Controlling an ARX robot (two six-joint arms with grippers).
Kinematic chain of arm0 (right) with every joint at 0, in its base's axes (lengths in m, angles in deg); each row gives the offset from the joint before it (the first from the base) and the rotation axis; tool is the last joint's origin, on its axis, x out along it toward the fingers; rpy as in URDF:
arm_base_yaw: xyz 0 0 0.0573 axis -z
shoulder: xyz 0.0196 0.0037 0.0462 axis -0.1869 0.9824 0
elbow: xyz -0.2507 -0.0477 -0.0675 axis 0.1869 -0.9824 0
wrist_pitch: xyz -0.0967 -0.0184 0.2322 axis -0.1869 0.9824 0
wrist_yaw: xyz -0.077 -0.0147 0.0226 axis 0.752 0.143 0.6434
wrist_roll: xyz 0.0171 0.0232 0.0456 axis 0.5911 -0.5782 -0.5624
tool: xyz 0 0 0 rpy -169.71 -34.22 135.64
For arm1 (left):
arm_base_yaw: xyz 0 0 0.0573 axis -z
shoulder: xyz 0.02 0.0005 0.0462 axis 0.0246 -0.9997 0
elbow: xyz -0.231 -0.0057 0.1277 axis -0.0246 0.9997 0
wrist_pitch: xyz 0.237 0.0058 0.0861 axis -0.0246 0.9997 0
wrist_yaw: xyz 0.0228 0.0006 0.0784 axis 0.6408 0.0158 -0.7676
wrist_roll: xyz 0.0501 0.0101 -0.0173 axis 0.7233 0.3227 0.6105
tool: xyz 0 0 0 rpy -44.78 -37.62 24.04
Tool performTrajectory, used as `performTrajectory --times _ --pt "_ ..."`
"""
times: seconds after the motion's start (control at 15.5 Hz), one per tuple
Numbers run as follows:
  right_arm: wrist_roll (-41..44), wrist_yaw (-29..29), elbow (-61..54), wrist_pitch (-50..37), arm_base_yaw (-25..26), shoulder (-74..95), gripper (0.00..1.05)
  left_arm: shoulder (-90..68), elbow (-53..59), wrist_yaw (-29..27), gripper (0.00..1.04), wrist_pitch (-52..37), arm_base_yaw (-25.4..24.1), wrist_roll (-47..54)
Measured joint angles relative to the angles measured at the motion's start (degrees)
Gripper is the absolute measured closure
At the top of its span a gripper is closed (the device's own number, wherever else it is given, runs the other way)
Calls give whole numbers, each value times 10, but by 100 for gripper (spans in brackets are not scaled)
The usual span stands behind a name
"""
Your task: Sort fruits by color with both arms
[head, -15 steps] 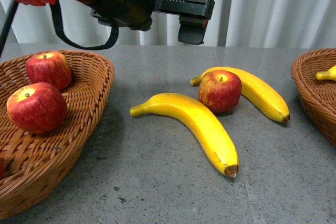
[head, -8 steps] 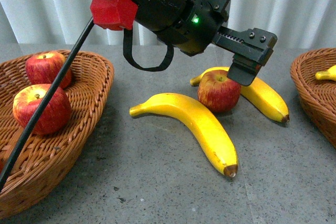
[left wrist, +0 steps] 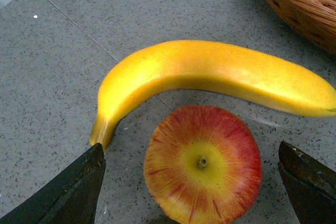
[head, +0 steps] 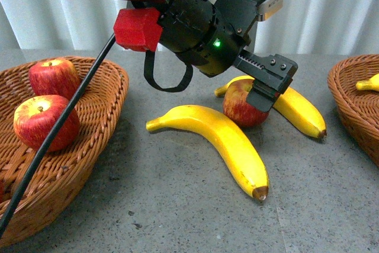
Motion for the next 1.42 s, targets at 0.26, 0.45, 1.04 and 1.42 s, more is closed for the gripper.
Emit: performTrajectory --times 0.26,0.45,1.04,1.42 --pt "0 0 0 0 0 0 7 -24 -3 2 7 -2 3 0" --pt "0 0 0 0 0 0 7 -33 -3 6 7 -6 3 0" --pt "0 0 0 0 0 0 7 21 20 -50 42 -36 7 -27" --pt "0 0 0 0 0 0 7 240 291 -222 42 -156 -168 -273"
